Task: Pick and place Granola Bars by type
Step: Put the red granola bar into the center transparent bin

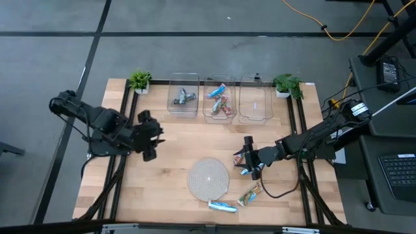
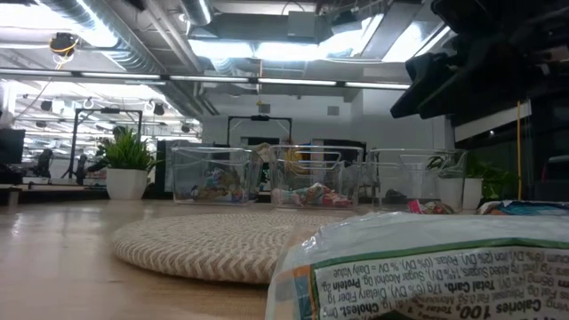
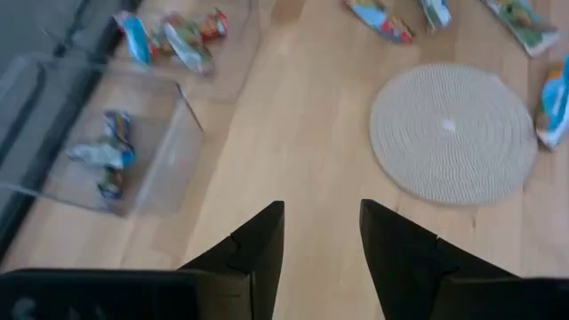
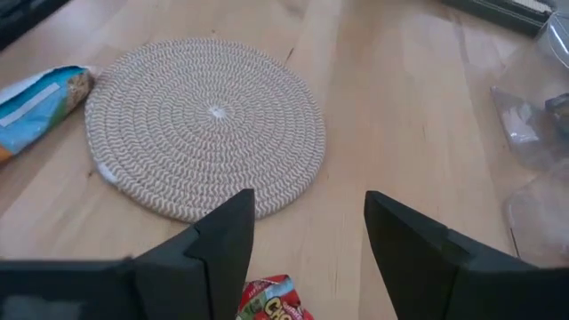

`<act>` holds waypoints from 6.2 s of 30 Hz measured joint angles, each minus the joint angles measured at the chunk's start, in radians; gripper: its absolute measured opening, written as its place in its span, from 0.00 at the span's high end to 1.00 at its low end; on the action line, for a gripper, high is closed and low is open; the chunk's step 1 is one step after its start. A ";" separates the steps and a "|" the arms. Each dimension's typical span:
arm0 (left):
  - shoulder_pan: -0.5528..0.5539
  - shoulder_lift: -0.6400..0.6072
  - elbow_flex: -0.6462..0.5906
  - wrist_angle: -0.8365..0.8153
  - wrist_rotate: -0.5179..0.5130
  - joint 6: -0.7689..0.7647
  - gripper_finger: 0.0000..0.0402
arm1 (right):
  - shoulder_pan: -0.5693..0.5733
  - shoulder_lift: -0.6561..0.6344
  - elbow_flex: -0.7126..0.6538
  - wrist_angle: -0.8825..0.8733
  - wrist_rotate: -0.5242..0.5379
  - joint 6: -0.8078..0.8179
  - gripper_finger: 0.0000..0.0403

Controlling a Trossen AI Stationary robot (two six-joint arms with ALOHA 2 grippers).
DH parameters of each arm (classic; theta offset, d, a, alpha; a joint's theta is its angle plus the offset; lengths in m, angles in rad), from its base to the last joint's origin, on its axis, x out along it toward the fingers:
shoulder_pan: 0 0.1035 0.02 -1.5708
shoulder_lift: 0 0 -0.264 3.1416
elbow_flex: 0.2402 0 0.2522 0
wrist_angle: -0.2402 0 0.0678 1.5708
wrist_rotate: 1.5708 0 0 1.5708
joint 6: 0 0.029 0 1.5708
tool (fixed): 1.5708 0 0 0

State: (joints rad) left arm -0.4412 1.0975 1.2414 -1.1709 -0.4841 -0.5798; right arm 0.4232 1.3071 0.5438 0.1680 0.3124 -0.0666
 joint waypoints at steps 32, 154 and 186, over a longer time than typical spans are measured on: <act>0.670 -0.313 -0.697 1.063 0.766 0.567 0.75 | -0.002 0.000 0.000 0.001 0.009 0.006 0.46; 0.666 -1.095 -1.233 1.197 0.503 0.567 0.83 | -0.148 0.190 0.002 -0.310 -0.030 0.035 0.51; 0.665 -1.095 -1.233 1.196 0.503 0.567 0.82 | -0.154 0.189 0.280 -0.331 -0.031 -0.016 0.69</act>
State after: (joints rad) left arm 0.2243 0.0025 0.0088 0.0256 0.0185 -0.0126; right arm 0.2694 1.4960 0.8242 -0.1631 0.2813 -0.0829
